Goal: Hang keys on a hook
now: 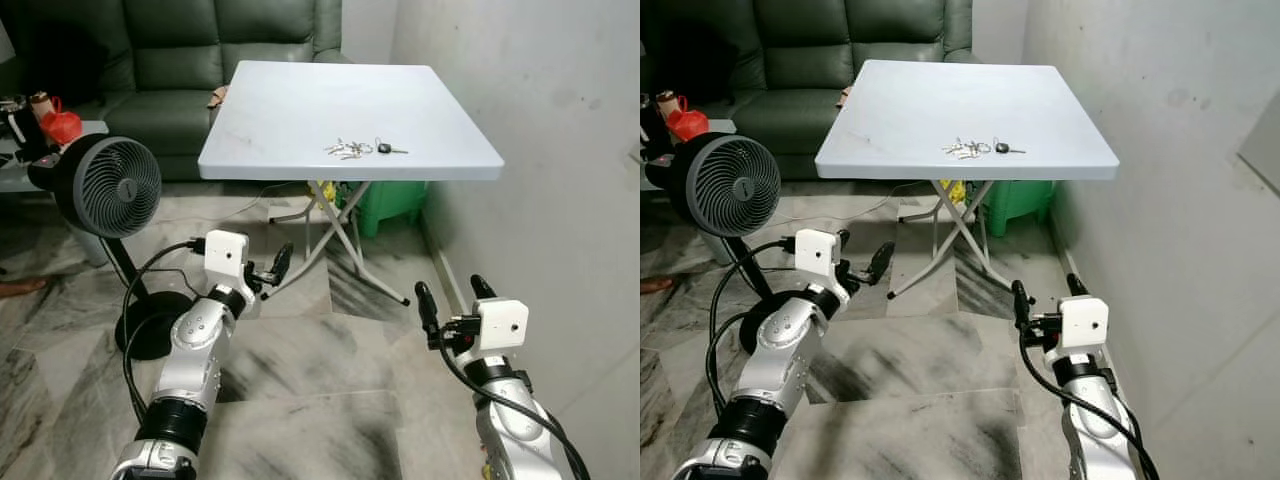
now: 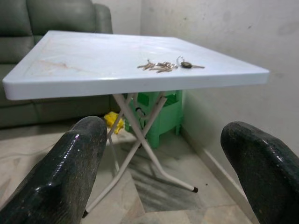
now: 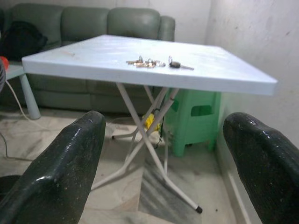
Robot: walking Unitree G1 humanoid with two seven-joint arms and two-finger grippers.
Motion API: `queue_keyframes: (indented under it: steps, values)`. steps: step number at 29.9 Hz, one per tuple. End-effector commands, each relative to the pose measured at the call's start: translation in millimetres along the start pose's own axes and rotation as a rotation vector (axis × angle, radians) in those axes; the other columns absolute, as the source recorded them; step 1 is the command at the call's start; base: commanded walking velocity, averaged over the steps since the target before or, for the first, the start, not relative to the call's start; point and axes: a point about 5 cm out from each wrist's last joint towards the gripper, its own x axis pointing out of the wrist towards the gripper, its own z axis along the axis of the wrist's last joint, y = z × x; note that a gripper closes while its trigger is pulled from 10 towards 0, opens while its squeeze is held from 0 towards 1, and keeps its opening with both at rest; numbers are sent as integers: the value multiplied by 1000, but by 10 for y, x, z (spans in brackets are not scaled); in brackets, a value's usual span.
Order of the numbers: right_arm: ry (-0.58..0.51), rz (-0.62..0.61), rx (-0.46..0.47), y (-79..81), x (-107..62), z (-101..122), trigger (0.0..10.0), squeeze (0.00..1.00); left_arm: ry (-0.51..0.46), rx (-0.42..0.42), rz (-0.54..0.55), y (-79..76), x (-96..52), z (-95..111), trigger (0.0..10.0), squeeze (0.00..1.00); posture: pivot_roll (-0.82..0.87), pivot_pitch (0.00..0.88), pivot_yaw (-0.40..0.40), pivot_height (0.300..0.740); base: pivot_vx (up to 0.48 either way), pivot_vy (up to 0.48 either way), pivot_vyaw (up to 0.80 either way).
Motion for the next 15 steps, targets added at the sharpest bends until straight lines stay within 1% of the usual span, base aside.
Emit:
queue_keyframes:
  steps: [1, 10, 12, 15]
  values:
    - [-7, 0, 3, -11, 26, 14, 10000, 0, -10, 22, 0, 13, 32, 40, 10000, 0, -34, 0, 13, 740, 416, 0, 0]
    - [-2, -4, -2, -32, 12, -1, 10000, 0, -6, 32, -6, 0, 53, 45, 10000, 0, -35, 0, 15, 740, 417, 0, 0]
    - [3, -2, -22, -40, 11, -8, 10000, 0, -3, 41, -11, -10, 58, 39, 10000, 0, -35, 0, 15, 740, 446, 0, 0]
    - [2, -6, -14, -50, 11, -7, 10000, 0, -4, 36, -16, -18, 59, 39, 10000, 0, -36, 0, 15, 740, 450, 0, 0]
